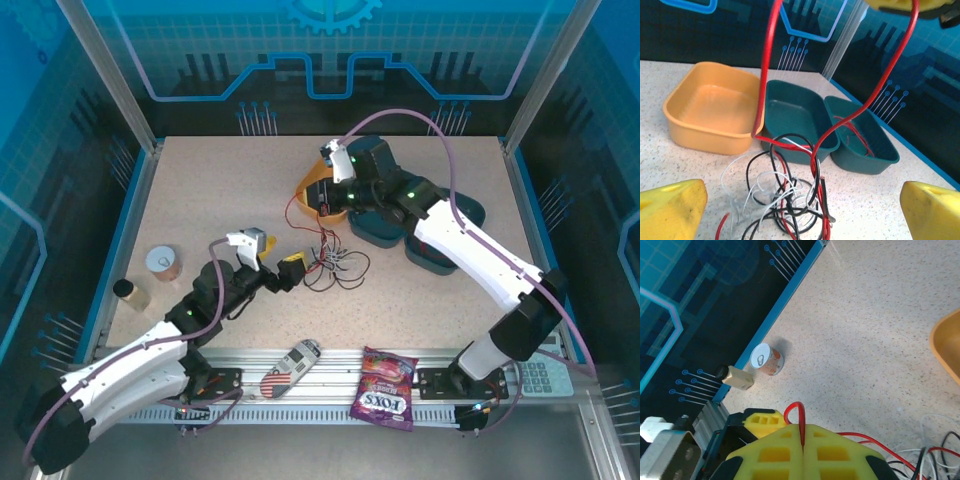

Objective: Untangle the cables

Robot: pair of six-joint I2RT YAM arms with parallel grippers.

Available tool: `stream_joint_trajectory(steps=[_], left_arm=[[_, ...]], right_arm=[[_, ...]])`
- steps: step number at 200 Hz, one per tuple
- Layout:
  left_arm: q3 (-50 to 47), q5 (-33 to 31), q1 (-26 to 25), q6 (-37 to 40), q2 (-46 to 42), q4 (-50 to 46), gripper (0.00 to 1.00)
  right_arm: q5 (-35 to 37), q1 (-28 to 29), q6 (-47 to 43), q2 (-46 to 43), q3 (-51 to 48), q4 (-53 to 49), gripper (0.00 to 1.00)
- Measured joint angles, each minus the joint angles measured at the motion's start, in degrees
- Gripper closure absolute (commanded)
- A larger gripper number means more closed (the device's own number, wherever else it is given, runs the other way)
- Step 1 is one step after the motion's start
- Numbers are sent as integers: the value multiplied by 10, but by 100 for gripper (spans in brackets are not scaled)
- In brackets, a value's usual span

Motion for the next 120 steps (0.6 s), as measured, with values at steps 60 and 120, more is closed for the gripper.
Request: stream_joint_trajectory(steps=[60,120], left_arm=[[0,-2,0,-6,99,6,1],[7,-89,0,-40,151,-27,1]], right_arm=[[0,41,7,46,48,12,100],[4,52,9,67,94,8,100]])
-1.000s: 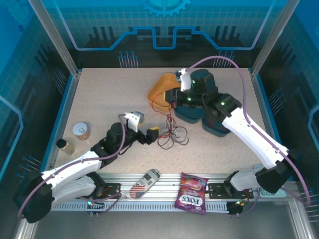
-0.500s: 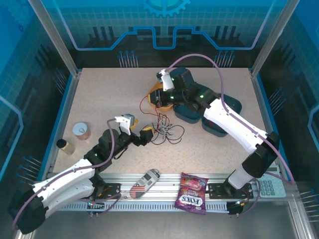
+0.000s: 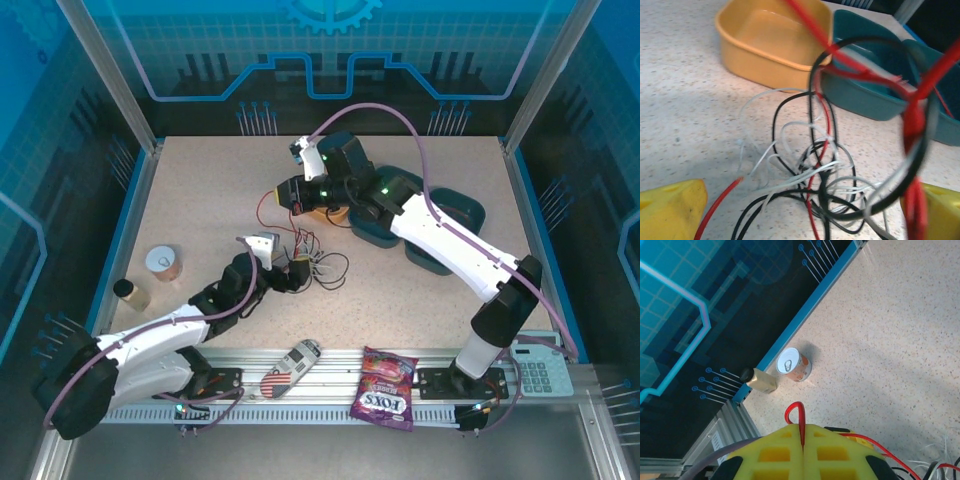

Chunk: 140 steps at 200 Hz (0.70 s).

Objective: Untangle the cables

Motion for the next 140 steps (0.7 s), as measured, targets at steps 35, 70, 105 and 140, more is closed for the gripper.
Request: stream_joint_trajectory(steps=[35,70,105,140], left_arm=[[-2,-62,2,-41,1,-30,23],[-17,-81,29,-95,3,-39,43],[-27,-78,71,-133,8,-41,48],[-31,-72,98,-159,8,-46,50]], right_arm=[[10,2,-4,-4,10,-1,100],[12,4,-4,-10,9,-5,100],[28,4,-9,-18,9,-27,100],[53,4,-19,-40,9,-47,100]])
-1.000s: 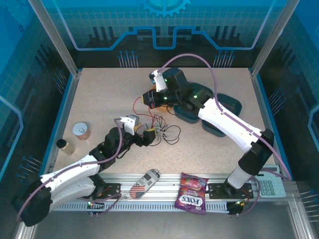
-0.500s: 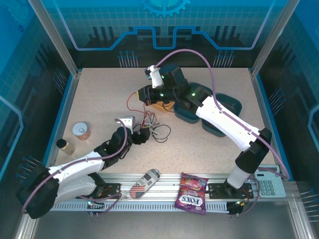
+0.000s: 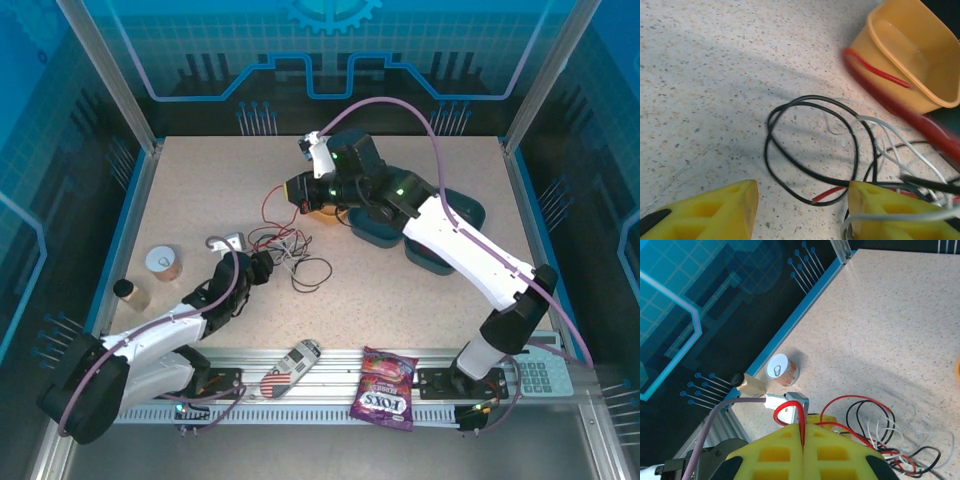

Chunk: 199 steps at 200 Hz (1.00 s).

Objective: Untangle the cables

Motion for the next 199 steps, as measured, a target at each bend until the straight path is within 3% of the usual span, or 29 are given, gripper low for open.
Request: stream_joint_trajectory(steps=[32,78,118,156,199], left_arm=[[-1,8,14,-18,0,-9,50],[-7,51,21,-11,6,11,40],[-14,130,21,44,-8,57,23],[-31,179,21,102,-84,76,9],[-35,216,21,159,-137,76,5]], right_arm=[[9,-3,-5,-32,-9,-6,100],[11,-13,-4,-63,-40,1,100],[6,-49,16,-58,-66,11,100],[0,-74,37,-44,-74,18,100],[-23,-77,53,-40,-75,35,100]])
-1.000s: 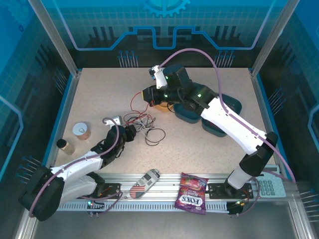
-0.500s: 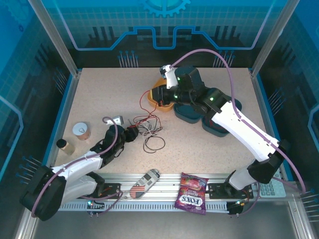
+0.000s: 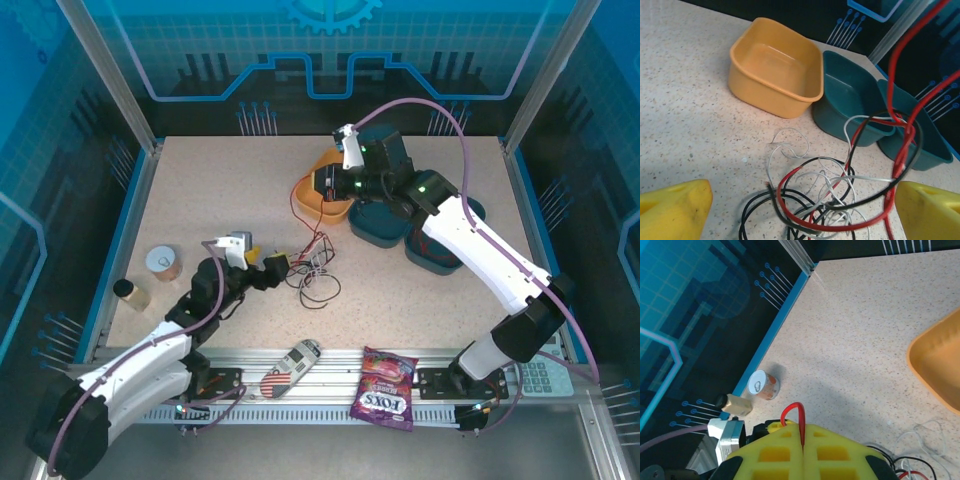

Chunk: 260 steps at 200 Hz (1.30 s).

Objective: Untangle the cables

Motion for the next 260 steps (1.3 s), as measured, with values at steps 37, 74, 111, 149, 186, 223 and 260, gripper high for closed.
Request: stream_joint_trajectory(steps=[37,74,111,149,186,223,260], left_arm=[[4,25,-8,43,31,-2,7],[44,24,-46,90,83,-16,7],[75,-10,-60,112,141,-6,15],[95,-25,-63,127,203,9,32],[100,-94,-66,97,248,44,62],[99,-158,-65,47,270,70,66],[99,-203,-54,-1,280,59,70]], right_arm=[[-26,0,7,2,0,14,100],[-41,0,10,3,0,18,100],[-53,3,15,3,0,24,100],[-68,7,20,3,0,34,100],[-79,9,24,2,-2,42,100],[-51,6,25,-17,-37,33,100],[-10,-7,16,-61,-47,0,100]])
